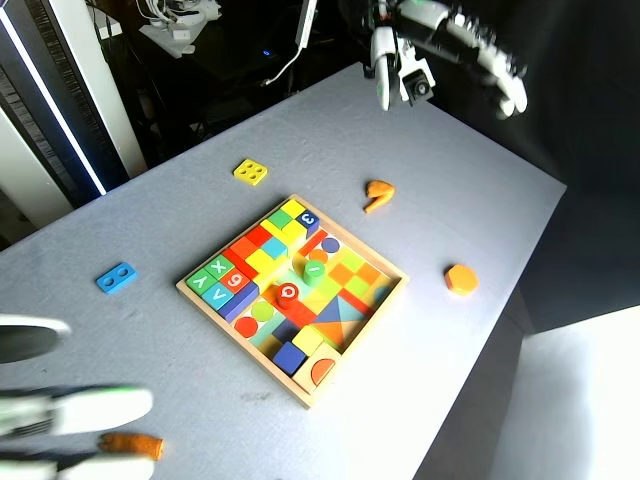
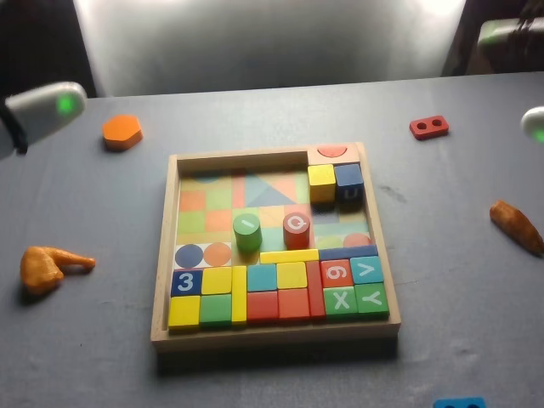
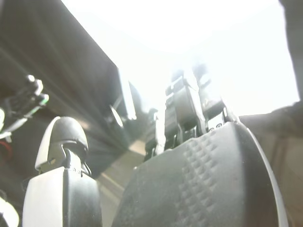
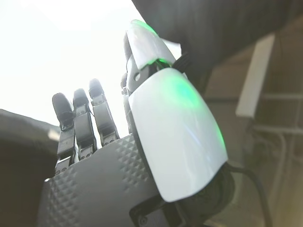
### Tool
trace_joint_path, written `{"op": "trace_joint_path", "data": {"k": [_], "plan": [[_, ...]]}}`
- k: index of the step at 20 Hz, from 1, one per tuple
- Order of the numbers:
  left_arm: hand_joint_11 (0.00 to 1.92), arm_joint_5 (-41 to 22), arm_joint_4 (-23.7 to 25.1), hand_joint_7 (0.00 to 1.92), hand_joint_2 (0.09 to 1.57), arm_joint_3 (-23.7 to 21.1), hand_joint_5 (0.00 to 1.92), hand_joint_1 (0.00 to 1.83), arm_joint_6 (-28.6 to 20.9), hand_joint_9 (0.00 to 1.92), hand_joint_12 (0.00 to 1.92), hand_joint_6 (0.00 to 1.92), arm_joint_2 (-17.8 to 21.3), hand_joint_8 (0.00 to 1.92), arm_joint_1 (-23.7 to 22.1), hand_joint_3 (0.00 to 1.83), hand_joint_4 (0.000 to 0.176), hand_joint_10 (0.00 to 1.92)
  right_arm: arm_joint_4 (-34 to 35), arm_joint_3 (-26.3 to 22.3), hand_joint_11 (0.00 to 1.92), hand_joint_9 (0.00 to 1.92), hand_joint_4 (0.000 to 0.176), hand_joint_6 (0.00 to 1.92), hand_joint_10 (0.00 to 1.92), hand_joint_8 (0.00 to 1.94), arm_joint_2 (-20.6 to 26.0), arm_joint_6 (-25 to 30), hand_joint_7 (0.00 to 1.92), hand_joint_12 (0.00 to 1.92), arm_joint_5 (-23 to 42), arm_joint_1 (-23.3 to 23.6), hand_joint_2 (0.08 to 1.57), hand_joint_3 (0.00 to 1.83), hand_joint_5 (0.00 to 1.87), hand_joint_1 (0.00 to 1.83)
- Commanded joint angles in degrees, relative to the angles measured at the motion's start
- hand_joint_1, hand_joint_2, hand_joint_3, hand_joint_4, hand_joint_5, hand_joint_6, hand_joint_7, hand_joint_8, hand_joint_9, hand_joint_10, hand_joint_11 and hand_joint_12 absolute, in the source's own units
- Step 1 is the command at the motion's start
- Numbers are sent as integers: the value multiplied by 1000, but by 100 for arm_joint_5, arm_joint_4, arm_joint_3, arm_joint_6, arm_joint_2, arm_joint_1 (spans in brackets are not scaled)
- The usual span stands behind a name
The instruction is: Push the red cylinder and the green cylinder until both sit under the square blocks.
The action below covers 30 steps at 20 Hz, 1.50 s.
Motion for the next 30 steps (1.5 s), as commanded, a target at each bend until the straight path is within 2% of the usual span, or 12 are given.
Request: {"op": "trace_joint_path", "data": {"k": [1,3,6,7,8,9,12,17,19,22,27,30], "plan": [[28,-513,-38,172,1150,65,205,123,30,164,325,3,-11,1,-116,3,94,3,184,63,0,237,27,28,23,5,51,85,300,1070,346,134,1199,8,415,455],[22,-176,144,158,1169,148,208,136,82,143,400,0,-74,0,-345,0,93,0,-173,106,0,239,42,3,9,0,51,190,282,987,4,378,1158,0,382,406],[0,425,444,99,1134,334,154,99,90,78,321,0,-243,1,-696,0,124,0,-946,176,0,190,79,1,1,0,-10,466,252,908,-601,803,1144,0,377,396],[0,573,483,83,1118,395,148,92,90,67,311,0,-304,0,-749,0,140,0,-1204,232,0,203,79,9,7,6,-83,632,267,900,-735,903,1127,0,401,411],[0,707,511,73,1105,449,147,100,90,54,282,0,-357,0,-790,0,153,0,-1502,312,0,202,60,12,6,5,-173,850,268,900,-874,1007,1127,0,409,416],[0,873,540,68,1106,515,144,97,90,59,315,0,-413,0,-827,0,157,0,-1874,389,0,206,13,8,6,1,-272,1106,258,947,-1042,1132,1137,0,410,440],[0,1263,608,46,1111,680,120,52,90,44,283,0,-556,0,-962,1,142,0,-3035,465,0,214,0,8,5,0,-430,1782,238,1032,-1482,1485,1108,0,428,450],[0,1649,629,36,1078,879,121,64,90,22,301,0,-736,2,-1049,0,152,2,-4406,630,0,200,0,13,6,2,-715,2779,268,918,-1722,1749,1049,0,505,440],[34,1760,629,58,1075,943,139,2,90,48,244,1,-796,3,-1073,0,155,3,-4807,680,0,203,0,6,5,4,-831,3066,261,1091,-1754,1828,1046,0,511,462],[26,1889,629,44,1029,1022,133,0,90,28,225,0,-869,0,-1113,0,165,0,-5483,774,0,171,0,0,0,0,-1043,3523,242,979,-1770,1995,1057,1,495,454],[0,2106,629,2,1007,1168,116,0,92,0,353,0,-984,1,-1198,4,176,0,-6103,948,0,136,0,0,0,0,-1418,3868,214,999,-1761,2155,1048,1,479,490],[0,2210,629,4,1024,1235,107,4,92,0,286,2,-1015,0,-1237,4,174,0,-6165,1088,0,62,0,0,1,0,-1643,3900,165,842,-1763,2152,1036,0,442,462]]}}
